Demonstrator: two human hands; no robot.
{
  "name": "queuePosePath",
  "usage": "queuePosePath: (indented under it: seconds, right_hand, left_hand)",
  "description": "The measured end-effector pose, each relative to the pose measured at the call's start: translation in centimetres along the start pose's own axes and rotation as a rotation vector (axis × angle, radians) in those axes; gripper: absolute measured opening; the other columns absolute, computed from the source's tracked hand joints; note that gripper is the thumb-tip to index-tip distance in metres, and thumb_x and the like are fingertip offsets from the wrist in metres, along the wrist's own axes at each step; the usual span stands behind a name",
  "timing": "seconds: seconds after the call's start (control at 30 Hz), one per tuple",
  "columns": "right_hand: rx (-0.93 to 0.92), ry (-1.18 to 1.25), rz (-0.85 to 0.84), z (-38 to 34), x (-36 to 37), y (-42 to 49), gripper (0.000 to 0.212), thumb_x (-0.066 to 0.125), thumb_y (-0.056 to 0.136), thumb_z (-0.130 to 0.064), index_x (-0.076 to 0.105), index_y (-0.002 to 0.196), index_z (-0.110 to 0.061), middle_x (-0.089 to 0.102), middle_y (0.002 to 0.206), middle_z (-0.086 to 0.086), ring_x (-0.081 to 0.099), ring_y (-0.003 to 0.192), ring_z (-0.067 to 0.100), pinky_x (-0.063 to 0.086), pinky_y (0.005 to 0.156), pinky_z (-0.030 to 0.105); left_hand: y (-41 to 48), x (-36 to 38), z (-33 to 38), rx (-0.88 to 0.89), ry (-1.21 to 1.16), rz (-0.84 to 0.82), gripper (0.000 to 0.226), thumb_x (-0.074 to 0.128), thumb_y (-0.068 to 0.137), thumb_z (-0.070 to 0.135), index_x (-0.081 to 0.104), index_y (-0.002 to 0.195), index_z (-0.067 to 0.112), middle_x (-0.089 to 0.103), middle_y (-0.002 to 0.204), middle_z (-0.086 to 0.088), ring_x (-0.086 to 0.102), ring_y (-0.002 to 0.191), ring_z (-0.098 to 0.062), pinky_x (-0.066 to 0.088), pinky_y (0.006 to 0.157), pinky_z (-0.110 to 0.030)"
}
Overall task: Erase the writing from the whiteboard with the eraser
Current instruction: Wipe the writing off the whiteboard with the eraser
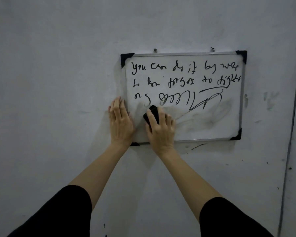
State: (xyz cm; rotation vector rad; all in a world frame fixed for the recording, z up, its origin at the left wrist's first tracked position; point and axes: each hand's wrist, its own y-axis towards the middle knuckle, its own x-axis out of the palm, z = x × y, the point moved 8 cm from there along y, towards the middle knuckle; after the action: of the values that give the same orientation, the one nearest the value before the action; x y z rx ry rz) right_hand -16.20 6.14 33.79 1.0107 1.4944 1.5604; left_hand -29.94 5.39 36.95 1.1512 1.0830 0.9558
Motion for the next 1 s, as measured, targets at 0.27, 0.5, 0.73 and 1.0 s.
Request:
queuePosePath:
  seconds: [0.27,0.5,0.73,1.0]
  right_hand:
    - [0.603,0.009,0.104,5.8,-1.3,1.1,0.034,0.066,0.088,-0.029,0.055,0.118,-0.019,0.052,0.124,0.016,0.046,0.102,0.032,0.052,0.075,0.048]
    - [0.117,0.019,0.033,-0.3,0.4,1.1,0.032,0.067,0.089,-0.028,0.066,0.119,-0.019,0.06,0.125,0.017,0.052,0.096,0.032,0.049,0.072,0.044]
    - [0.619,0.047,0.097,5.2,-0.6,2.2,0.034,0.072,0.087,-0.031,0.065,0.117,-0.018,0.056,0.123,0.014,0.05,0.103,0.031,0.053,0.076,0.048]
    - [0.031,0.018,0.023,-0.7,0.0,1.8,0.043,0.068,0.086,-0.025,0.063,0.129,-0.022,0.06,0.128,0.014,0.05,0.1,0.029,0.047,0.073,0.043]
  left_hand:
    - [0.3,0.0,0.3,0.076,-0.041,0.066,0.041,0.051,0.088,-0.005,0.039,0.125,-0.016,0.034,0.135,-0.029,0.036,0.126,-0.043,0.037,0.104,-0.053]
    - [0.4,0.1,0.0,0.082,0.058,0.046,0.037,0.053,0.089,0.0,0.043,0.121,-0.016,0.04,0.132,-0.032,0.035,0.124,-0.042,0.035,0.105,-0.052]
    - [0.6,-0.4,-0.1,0.011,0.151,0.079,0.019,0.054,0.086,0.001,0.053,0.103,-0.009,0.05,0.116,-0.024,0.049,0.093,-0.036,0.043,0.078,-0.042]
    - [1.1,-1.1,-0.1,0.019,0.2,0.077,0.015,0.05,0.091,0.012,0.049,0.096,-0.002,0.052,0.103,-0.024,0.049,0.087,-0.036,0.045,0.071,-0.044]
